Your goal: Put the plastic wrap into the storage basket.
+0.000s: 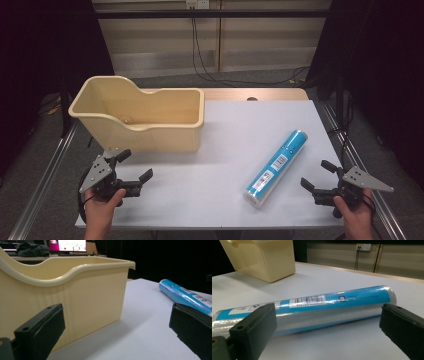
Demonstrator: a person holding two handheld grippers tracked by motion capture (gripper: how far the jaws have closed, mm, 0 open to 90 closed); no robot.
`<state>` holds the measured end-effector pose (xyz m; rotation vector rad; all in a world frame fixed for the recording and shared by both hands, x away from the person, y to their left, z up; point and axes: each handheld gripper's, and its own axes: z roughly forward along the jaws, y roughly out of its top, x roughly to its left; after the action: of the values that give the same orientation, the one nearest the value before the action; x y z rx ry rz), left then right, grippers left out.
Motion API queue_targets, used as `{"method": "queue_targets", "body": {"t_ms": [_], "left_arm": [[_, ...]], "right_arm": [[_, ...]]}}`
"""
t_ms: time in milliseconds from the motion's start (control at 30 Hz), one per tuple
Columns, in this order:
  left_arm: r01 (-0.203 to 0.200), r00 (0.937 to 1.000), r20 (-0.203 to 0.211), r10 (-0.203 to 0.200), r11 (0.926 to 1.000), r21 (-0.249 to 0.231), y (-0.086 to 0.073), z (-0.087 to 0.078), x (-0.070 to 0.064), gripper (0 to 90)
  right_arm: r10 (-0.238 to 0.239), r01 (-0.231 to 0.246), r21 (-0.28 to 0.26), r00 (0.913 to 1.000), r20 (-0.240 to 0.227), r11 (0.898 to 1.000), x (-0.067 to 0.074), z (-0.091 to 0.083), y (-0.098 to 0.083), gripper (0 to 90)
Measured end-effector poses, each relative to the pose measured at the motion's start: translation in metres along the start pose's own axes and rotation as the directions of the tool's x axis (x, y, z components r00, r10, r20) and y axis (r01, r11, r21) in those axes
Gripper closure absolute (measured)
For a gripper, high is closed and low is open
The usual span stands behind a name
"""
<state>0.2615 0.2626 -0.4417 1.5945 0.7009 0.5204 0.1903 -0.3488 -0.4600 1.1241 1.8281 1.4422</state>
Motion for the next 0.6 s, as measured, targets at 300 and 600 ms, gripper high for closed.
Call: {"method": "queue_targets", "body": {"t_ms": [300,600], "left_arm": [[-0.012,0.9999,0.001,0.012,0.9997,0.019,-0.001,0.001,0.000,0.1],[-0.022,0.9996,0.020,0.021,0.9992,0.032,-0.001,0.004,-0.003,0.1]], "right_arm": [[-0.021,0.021,0.020,0.9996,-0.018,1.000,0.002,0.003,0.006,0.6],[-0.152,0.183,0.209,0.9760,-0.156,0.961,0.007,0.026,0.034,1.3]]}}
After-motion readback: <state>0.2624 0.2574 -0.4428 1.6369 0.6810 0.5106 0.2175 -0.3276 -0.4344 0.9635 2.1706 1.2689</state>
